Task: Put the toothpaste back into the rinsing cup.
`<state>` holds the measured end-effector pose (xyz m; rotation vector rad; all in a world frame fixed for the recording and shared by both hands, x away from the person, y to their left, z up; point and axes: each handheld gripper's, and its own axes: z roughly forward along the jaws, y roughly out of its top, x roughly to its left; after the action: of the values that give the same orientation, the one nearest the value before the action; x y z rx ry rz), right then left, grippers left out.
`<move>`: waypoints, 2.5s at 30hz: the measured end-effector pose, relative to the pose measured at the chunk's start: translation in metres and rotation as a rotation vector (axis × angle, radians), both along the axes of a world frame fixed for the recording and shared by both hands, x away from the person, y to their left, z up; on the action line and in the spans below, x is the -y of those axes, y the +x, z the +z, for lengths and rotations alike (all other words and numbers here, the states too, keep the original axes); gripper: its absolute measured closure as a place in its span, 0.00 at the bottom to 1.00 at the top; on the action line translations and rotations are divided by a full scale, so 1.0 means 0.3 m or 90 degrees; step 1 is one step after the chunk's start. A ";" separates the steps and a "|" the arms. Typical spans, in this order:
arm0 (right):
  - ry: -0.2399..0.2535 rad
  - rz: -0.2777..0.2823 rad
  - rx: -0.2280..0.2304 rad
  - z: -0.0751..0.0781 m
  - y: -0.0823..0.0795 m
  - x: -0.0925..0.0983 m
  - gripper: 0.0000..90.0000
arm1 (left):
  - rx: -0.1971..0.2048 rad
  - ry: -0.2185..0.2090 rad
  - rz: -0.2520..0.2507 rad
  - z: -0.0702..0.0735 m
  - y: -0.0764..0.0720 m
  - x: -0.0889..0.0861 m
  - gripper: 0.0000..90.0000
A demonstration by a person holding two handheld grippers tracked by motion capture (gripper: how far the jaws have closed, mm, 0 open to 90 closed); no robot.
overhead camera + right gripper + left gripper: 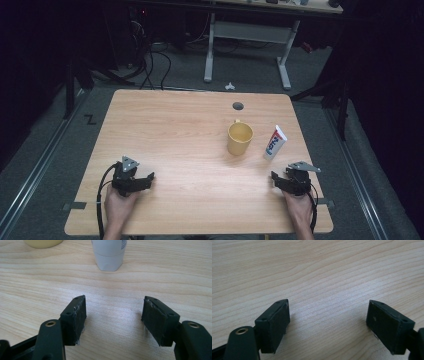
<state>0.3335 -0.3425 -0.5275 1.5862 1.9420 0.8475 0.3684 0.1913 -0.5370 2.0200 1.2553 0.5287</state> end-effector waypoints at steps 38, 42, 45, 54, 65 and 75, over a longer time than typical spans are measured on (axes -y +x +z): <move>0.017 0.038 0.067 0.097 -0.094 -0.064 0.34 | 0.000 0.000 0.000 0.000 0.000 0.000 0.22; 0.015 0.041 0.070 0.106 -0.082 -0.073 0.35 | 0.000 0.000 0.000 0.000 0.000 0.000 0.22; 0.013 0.043 0.072 0.118 -0.072 -0.082 0.36 | 0.000 0.000 0.000 0.000 0.000 0.000 0.21; 0.013 0.047 0.080 0.148 -0.042 -0.096 0.36 | 0.000 0.000 0.000 0.000 0.000 0.000 0.21; 0.016 0.034 0.088 0.181 0.000 -0.090 0.35 | 0.000 0.000 0.000 0.000 0.000 0.000 0.21; 0.019 0.022 0.087 0.197 0.050 -0.074 0.35 | 0.000 0.000 -0.001 0.000 0.000 0.000 0.21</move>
<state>0.3484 -0.3203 -0.4684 1.4754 1.8733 0.9766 0.3685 0.1912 -0.5370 2.0210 1.2545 0.5283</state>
